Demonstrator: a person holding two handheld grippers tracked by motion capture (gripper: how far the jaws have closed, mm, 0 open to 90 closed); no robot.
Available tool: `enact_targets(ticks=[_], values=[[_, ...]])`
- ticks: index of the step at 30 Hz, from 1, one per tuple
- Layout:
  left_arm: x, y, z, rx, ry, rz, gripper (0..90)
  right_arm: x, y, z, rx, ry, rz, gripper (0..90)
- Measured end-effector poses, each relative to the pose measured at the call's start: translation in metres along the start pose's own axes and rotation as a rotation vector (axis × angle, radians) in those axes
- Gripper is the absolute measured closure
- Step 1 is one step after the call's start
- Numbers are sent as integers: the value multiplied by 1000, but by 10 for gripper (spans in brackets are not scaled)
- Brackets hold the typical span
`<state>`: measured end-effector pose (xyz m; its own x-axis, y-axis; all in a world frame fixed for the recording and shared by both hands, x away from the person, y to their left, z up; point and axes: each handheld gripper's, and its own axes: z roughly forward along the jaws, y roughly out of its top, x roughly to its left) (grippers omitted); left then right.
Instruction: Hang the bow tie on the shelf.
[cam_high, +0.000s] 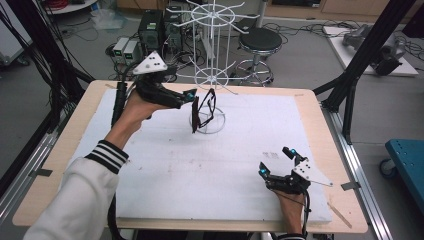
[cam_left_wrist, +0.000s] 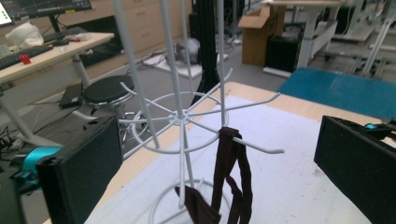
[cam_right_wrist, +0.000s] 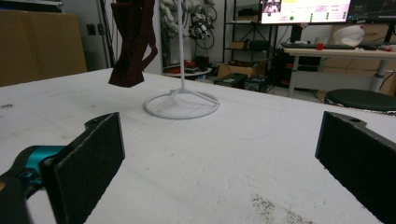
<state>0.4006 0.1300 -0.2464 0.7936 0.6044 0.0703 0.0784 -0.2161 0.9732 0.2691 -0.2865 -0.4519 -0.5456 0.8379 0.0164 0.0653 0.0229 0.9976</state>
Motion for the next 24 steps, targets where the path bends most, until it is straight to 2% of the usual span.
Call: enact_targets(ticks=[3, 7, 9, 13, 19, 24], values=[[5, -10, -14, -16, 9, 4, 17, 0, 0, 0, 1, -1, 1, 6], [7, -21, -35, -37, 3, 34, 17, 0, 0, 0, -1, -2, -8, 6], [5, -28, -50, -76, -12, 72, 17, 0, 0, 0, 0, -5, -14, 6], [-1, -44, -69, -86, -34, 127, 17, 1, 0, 0, 0, -5, -10, 6], [-10, -75, -108, -122, -43, 138, 17, 2, 0, 0, 4, -11, -22, 6], [-10, -107, -135, -147, -18, 115, 17, 2, 0, 0, 2, -16, -23, 6]])
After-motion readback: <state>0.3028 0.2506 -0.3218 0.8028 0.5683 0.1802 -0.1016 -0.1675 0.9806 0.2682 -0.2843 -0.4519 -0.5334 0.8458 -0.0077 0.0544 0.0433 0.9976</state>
